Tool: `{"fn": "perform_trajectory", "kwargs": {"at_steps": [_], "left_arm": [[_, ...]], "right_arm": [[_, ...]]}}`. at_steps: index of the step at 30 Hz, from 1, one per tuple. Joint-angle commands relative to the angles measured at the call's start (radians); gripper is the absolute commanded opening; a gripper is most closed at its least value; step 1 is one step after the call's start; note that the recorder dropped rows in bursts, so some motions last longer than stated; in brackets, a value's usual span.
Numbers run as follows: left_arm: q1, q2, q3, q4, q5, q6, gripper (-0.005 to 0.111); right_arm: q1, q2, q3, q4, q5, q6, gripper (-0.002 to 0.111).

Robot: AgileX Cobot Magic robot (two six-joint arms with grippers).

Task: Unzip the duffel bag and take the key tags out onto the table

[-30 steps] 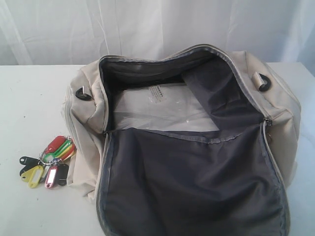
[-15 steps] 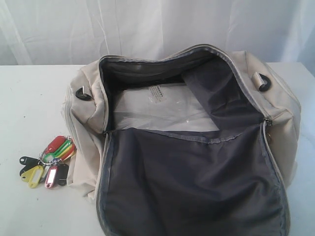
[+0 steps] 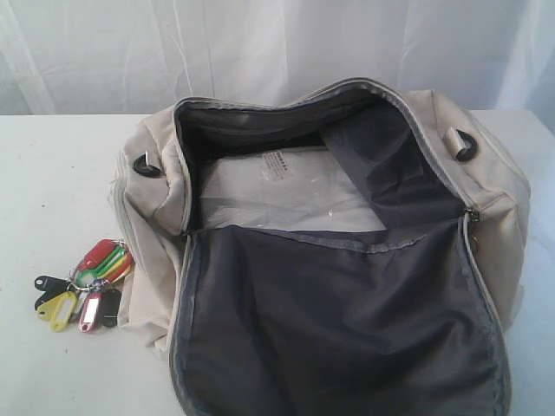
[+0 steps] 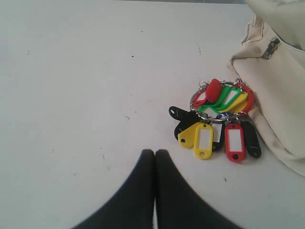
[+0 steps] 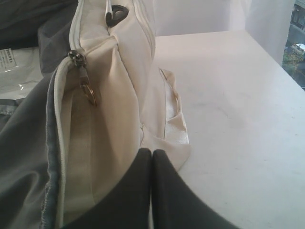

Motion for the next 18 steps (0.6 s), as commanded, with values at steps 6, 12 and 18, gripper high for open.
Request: {"fn": "perform_trajectory", "kwargs": {"at_steps": [6, 12, 18], "left_arm": [[-0.007, -0.004, 0.003, -0.004, -0.001, -0.003, 0.0], [-0.007, -0.004, 0.003, -0.004, -0.001, -0.003, 0.0], [-0.007, -0.004, 0.003, -0.004, -0.001, -0.003, 0.0]], "right_arm": [[-0.003, -0.003, 0.002, -0.002, -0.005, -0.01, 0.0], [-0.003, -0.003, 0.002, -0.002, -0.005, 0.001, 0.0], [-0.003, -0.003, 0.002, -0.002, -0.005, 0.001, 0.0]]}}
